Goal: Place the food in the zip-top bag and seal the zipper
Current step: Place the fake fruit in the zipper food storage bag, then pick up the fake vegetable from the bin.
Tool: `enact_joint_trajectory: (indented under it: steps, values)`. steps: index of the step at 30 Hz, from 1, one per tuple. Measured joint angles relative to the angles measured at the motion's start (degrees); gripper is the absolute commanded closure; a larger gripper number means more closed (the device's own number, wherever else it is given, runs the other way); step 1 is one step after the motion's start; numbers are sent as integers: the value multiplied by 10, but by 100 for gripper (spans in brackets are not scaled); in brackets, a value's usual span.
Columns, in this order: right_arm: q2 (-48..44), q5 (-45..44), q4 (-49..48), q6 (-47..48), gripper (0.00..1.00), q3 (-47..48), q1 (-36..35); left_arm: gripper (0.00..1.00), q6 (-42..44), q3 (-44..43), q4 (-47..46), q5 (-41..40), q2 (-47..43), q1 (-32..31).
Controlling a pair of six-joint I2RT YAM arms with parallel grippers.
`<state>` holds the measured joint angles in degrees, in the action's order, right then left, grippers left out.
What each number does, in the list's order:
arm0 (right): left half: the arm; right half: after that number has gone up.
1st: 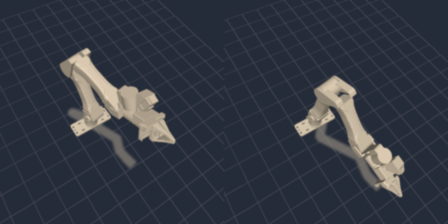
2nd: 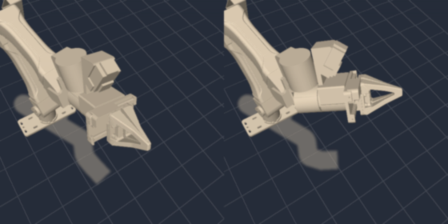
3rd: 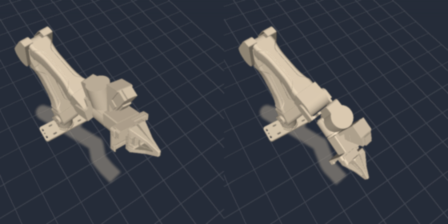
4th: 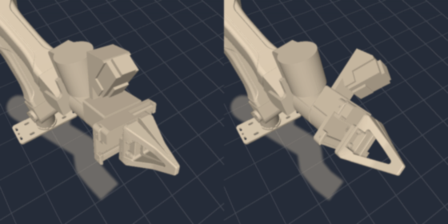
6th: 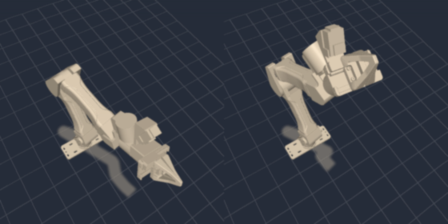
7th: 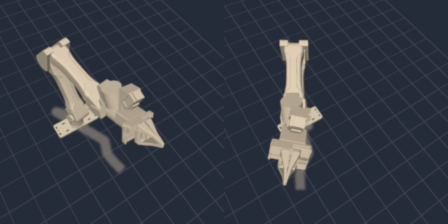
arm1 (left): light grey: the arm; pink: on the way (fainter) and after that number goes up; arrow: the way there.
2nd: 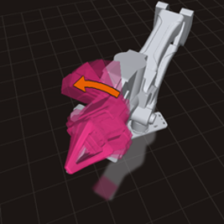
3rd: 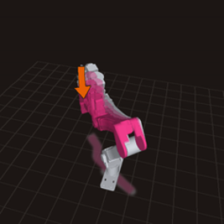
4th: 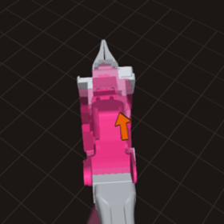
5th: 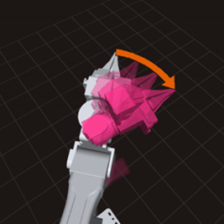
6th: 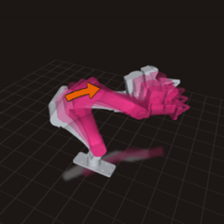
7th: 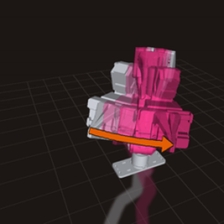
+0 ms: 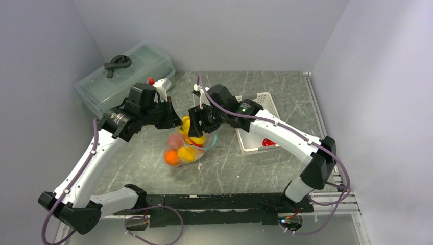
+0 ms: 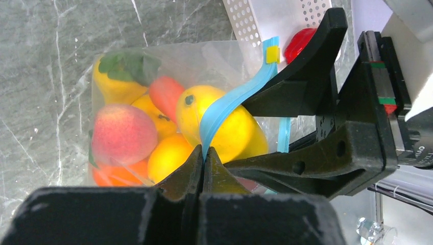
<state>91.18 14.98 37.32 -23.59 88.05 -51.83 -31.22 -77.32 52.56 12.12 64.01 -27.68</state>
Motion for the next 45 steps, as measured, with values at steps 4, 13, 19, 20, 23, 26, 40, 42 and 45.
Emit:
enact_joint_trajectory:
  steps: [4,13,19,20,23,26,40,42,45]
  values:
    - [2,-6,4,0,22,10,-2,100,0,0,0,0,0,0]
    - [1,-25,4,5,0,20,-3,100,1,0,0,0,0,0]
    - [-17,-50,13,12,0,20,-4,100,4,0,0,0,0,0]
    - [-23,-56,16,14,0,20,-4,100,4,0,0,0,0,0]
    - [-49,-82,25,18,0,20,-4,100,5,0,1,0,0,0]
    - [-78,-122,31,22,0,18,-4,100,5,0,2,0,0,0]
    - [-153,-278,92,-1,0,-22,29,100,6,3,4,-1,-2,0]
    - [-162,-297,103,-16,0,-38,35,100,6,3,4,-2,-4,0]
    - [-177,-325,119,-48,0,-65,50,100,6,6,5,-2,-11,0]
